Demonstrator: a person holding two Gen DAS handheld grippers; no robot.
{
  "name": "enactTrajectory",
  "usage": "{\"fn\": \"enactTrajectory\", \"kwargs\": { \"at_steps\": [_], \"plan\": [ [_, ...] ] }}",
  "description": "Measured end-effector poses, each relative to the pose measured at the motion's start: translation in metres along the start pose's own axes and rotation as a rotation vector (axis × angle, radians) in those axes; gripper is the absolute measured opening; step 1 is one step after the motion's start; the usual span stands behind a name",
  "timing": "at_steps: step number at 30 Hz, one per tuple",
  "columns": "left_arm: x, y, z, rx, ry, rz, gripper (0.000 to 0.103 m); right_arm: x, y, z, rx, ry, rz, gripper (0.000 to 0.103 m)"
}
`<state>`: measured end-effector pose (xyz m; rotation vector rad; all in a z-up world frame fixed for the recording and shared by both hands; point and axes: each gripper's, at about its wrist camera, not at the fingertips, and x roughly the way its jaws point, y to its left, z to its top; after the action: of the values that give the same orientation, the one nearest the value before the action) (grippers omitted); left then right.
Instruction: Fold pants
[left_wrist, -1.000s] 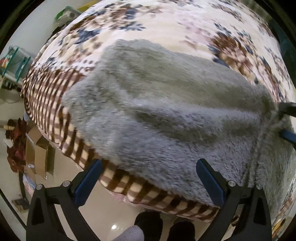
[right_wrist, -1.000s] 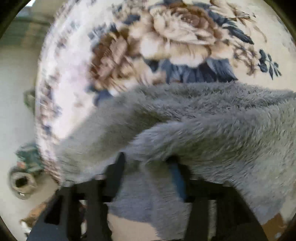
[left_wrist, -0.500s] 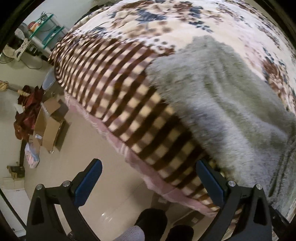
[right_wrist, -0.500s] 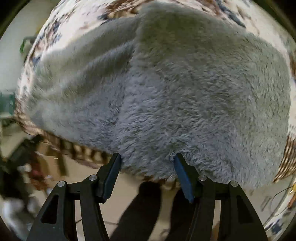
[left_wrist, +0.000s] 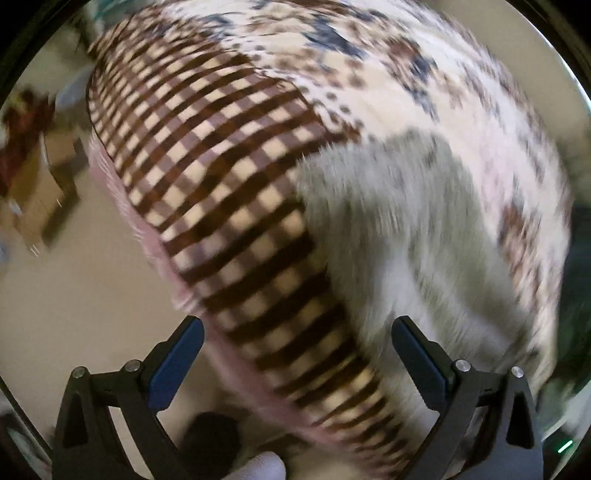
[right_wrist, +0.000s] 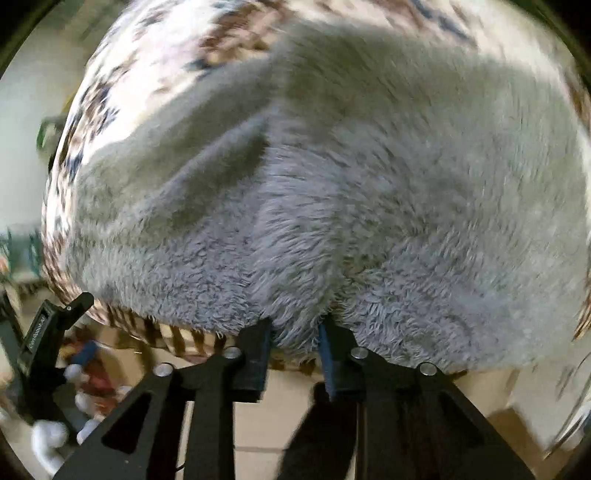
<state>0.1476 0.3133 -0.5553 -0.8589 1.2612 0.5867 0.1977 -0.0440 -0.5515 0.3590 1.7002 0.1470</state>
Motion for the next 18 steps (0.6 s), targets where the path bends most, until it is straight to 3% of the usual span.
{"fn": "enactTrajectory", "kwargs": {
  "at_steps": [3,5,9,14,15,17,18],
  "plan": [
    [0.016,0.009,0.022,-0.097,-0.043,-0.089,0.103,-0.008,-0.018,0.005,0.076,0.013,0.108,0.064],
    [0.032,0.010,0.034,-0.123,-0.056,-0.112,0.103,-0.017,-0.027,0.007,0.090,-0.009,0.113,0.069],
    [0.061,-0.001,0.047,-0.125,-0.041,-0.171,0.103,-0.036,-0.039,0.012,0.070,-0.049,0.066,0.070],
    [0.061,-0.014,0.053,-0.093,-0.125,-0.162,0.100,-0.049,-0.061,0.018,0.080,-0.067,0.038,0.070],
    [0.058,-0.016,0.052,-0.092,-0.142,-0.168,0.095,-0.050,-0.066,0.019,0.093,-0.067,0.040,0.070],
    [0.052,-0.018,0.049,-0.081,-0.178,-0.199,0.048,-0.049,-0.075,0.022,0.115,-0.068,0.041,0.071],
    [0.048,-0.021,0.047,-0.072,-0.183,-0.198,0.043,-0.048,-0.077,0.023,0.123,-0.068,0.042,0.071]
  ]
}}
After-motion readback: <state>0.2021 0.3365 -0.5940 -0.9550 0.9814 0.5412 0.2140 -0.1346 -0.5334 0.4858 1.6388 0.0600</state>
